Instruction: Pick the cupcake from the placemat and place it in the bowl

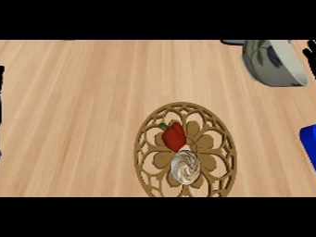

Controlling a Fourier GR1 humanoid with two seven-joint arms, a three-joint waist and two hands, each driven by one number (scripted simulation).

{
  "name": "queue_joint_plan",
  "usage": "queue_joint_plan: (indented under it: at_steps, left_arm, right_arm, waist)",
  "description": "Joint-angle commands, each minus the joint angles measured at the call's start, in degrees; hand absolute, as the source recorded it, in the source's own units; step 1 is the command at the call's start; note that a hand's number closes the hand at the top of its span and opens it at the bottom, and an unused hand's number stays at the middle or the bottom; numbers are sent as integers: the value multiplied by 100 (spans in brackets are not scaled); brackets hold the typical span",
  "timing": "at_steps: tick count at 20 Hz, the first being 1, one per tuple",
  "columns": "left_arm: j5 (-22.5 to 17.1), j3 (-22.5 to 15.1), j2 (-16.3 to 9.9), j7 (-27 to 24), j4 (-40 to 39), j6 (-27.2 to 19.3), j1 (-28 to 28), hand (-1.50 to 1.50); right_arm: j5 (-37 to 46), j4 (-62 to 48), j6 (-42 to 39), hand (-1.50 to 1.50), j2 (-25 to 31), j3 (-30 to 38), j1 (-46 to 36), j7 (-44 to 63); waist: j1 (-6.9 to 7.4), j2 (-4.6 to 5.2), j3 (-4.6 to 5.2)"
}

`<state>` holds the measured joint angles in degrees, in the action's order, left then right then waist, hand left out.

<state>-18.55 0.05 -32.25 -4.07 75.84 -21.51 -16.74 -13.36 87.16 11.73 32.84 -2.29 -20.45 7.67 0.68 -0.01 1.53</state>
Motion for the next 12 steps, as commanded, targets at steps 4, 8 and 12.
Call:
queue_joint_plan:
  at_steps: [4, 8, 12]
  left_arm:
    - [41, -859, 701, -33, 305, 433, 214, 0]
    - [68, -1391, 1081, 202, 260, 554, 333, 0]
    - [88, -1470, 1129, 230, 475, 532, 453, 0]
  right_arm:
    - [347, 831, -795, 150, -740, -2011, 421, 347]
    - [2330, 1038, 434, 150, -467, -2504, 471, 258]
    - [2038, 1683, 1605, -150, -2083, -3046, 1907, -918]
  waist:
    - [-26, -21, -135]
    - [-382, -128, -115]
    - [-327, -82, -170]
